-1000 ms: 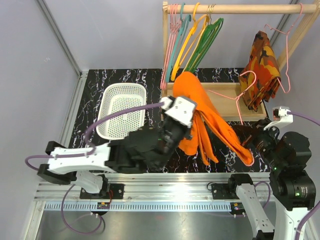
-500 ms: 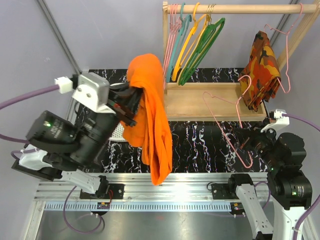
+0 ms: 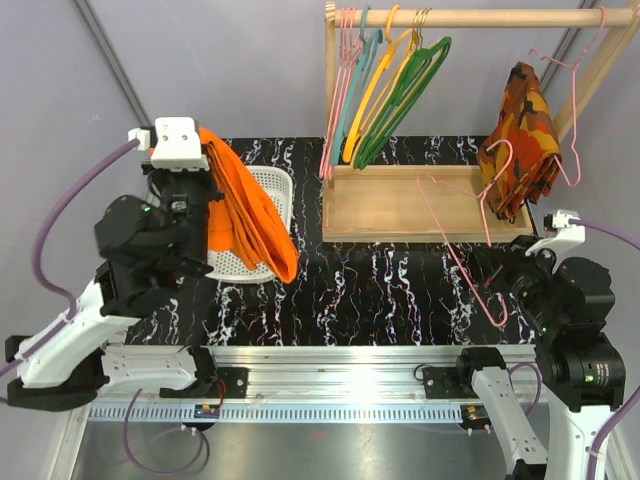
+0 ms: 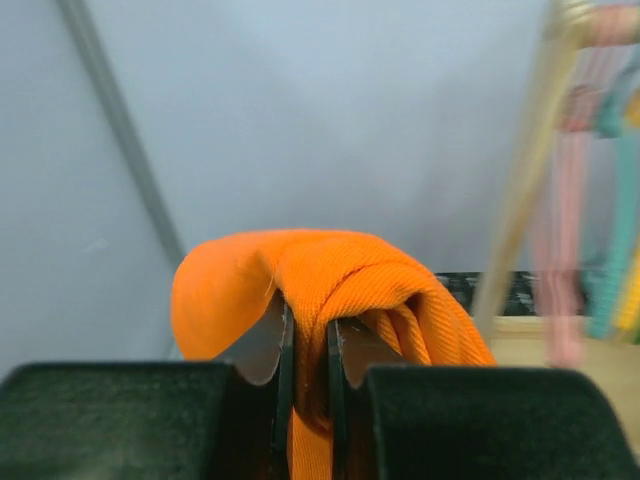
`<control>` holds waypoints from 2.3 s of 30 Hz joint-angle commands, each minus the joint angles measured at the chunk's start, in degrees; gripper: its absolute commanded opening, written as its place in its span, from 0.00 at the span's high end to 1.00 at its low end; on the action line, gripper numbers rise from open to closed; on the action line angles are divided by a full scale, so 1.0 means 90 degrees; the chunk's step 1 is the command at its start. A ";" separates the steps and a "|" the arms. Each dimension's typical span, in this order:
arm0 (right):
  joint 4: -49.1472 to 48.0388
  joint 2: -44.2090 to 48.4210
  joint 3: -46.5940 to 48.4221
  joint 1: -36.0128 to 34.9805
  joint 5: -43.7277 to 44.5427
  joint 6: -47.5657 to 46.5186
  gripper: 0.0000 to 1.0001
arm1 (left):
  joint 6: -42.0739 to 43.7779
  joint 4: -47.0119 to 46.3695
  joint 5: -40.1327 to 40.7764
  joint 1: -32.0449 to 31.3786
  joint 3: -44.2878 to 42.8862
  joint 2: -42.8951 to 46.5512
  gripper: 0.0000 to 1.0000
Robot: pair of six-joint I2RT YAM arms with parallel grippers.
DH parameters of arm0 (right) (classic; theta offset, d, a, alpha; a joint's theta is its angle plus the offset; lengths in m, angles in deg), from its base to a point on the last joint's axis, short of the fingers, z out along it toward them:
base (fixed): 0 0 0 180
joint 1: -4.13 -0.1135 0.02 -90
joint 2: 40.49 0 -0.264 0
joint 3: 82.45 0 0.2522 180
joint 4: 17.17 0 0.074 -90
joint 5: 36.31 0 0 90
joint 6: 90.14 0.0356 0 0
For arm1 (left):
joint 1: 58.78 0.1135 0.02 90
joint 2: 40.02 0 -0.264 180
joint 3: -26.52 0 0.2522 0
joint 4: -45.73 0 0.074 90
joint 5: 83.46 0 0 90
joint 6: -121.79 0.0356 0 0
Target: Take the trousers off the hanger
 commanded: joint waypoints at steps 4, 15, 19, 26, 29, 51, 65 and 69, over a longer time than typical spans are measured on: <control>-0.0694 -0.0141 0.0321 -0.0036 0.0023 -0.0004 1.00 | -0.2713 0.1898 -0.2002 0.2369 0.0290 0.0013 1.00; -0.0782 -0.0102 0.0282 -0.0027 -0.0094 -0.0004 1.00 | -0.2540 0.1830 -0.1879 0.4451 0.1275 0.0403 1.00; -0.0831 -0.0063 0.0233 -0.0017 -0.0124 0.0034 1.00 | -0.2226 0.1653 -0.1722 0.4461 0.1501 0.0648 1.00; -0.0957 -0.0024 0.0067 -0.0027 -0.0290 0.0142 1.00 | -0.2548 0.2123 -0.1370 0.4461 0.1959 0.0307 1.00; -0.0996 0.0025 -0.0040 -0.0027 -0.0329 0.0181 1.00 | -0.2451 0.2026 -0.1224 0.4461 0.2155 -0.0278 1.00; -0.0928 0.0211 -0.0255 -0.0027 -0.0407 0.0123 1.00 | -0.3445 0.3783 -0.2793 0.4666 0.0057 -0.5043 1.00; -0.0987 0.0250 -0.0373 -0.0027 -0.0681 0.0152 1.00 | -0.5272 0.4057 -0.7061 0.6004 -0.0384 -0.5934 0.96; -0.0928 0.0240 -0.0334 -0.0027 -0.0739 0.0103 1.00 | -0.5477 0.4173 -0.7745 0.6287 -0.0490 -0.5827 0.77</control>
